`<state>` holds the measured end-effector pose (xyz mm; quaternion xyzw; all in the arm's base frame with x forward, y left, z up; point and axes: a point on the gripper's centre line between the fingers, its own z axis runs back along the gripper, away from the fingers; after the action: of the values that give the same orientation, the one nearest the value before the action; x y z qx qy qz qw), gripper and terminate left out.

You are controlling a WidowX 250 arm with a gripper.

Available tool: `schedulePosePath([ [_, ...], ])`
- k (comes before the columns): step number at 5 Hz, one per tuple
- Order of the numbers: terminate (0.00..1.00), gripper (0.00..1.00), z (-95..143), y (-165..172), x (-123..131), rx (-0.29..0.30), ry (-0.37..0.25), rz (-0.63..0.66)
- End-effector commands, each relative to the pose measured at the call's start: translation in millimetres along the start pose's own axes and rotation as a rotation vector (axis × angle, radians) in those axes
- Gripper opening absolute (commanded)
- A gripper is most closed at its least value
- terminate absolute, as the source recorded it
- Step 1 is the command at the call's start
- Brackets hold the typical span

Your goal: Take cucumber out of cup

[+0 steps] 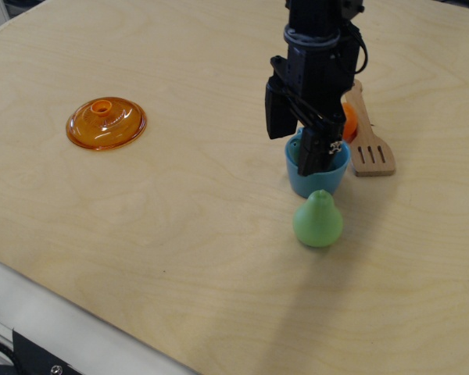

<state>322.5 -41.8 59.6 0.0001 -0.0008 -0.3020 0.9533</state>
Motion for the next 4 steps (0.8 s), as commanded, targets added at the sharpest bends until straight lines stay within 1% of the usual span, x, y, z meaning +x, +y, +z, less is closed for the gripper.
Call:
schedulePosePath([
  [1, 0.00, 1.00, 5, -13, 3, 0.021, -0.013, -0.017],
  [2, 0.00, 0.00, 2, -8, 3, 0.027, 0.000, -0.002],
  [3, 0.00, 0.00, 3, -2, 4, 0.020, 0.000, 0.014],
  [4, 0.00, 0.00, 19, 2, 4, 0.035, -0.009, 0.031],
])
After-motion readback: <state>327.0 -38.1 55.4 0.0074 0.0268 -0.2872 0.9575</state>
